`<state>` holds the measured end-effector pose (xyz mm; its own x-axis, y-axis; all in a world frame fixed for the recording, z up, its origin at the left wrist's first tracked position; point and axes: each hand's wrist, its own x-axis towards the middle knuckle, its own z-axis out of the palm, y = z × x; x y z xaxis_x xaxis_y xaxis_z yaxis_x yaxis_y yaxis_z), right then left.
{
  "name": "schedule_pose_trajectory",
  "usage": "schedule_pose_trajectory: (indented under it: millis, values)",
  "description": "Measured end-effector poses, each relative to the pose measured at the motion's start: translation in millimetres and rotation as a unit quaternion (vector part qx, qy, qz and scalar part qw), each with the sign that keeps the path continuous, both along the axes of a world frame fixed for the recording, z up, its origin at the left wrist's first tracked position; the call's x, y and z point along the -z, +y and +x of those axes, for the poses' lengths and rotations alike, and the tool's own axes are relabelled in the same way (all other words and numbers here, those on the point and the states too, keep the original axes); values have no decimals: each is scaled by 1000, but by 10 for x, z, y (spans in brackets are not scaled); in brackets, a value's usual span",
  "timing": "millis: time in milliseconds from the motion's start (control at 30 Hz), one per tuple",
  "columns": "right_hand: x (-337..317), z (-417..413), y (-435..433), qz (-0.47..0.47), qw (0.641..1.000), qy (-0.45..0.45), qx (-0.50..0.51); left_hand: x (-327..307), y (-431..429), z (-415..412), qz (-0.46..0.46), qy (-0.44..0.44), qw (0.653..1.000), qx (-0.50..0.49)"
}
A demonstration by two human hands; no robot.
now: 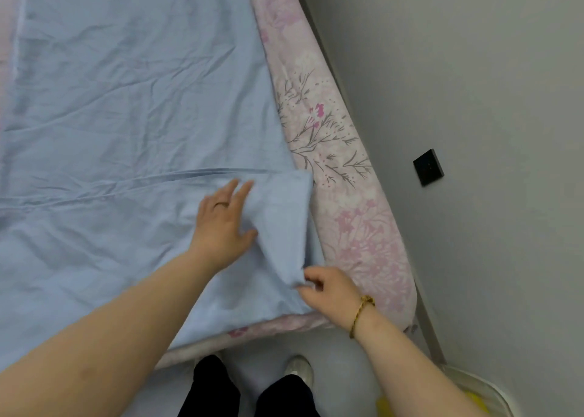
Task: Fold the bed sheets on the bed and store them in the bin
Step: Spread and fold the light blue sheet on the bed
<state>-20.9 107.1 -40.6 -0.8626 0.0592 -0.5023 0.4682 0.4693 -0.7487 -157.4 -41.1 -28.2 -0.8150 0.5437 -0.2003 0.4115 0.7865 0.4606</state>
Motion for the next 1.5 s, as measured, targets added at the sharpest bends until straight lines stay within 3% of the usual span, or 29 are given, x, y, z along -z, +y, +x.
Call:
schedule_pose_trajectory:
  millis: [67,133,200,267,400,533,600,667,733,867,1000,1200,1500]
  values:
    - [8,113,-54,73,994,45,-74,-152,283,-82,-23,88,978,189]
    - [-7,200,-33,92,991,39,-91,-239,496,-144,-181,132,902,370]
    - [-7,264,-11,105,989,39,-92,-257,600,-193,-315,124,822,458]
    - [23,318,16,125,986,62,-91,-208,600,-186,-358,87,804,467]
    - [48,467,100,149,983,90,-53,-77,531,-63,-354,63,832,422]
    - [102,602,171,92,994,51,42,76,519,33,-322,83,841,426]
    - [137,592,188,103,992,24,63,95,492,43,-237,173,844,448]
    - [145,541,210,123,988,21,90,62,435,25,-146,207,860,443]
    - [172,503,243,143,987,9,68,59,323,1,-77,227,884,401]
    - [133,455,261,162,978,-78,-104,-30,9,-21,15,206,925,319]
    - [52,370,203,167,975,-52,-138,-191,-147,65,50,174,933,310]
    - [-123,353,411,91,990,-101,-45,-245,-222,71,54,147,951,269]
    - [133,99,123,243,946,-209,-54,-76,-223,326,18,124,945,301]
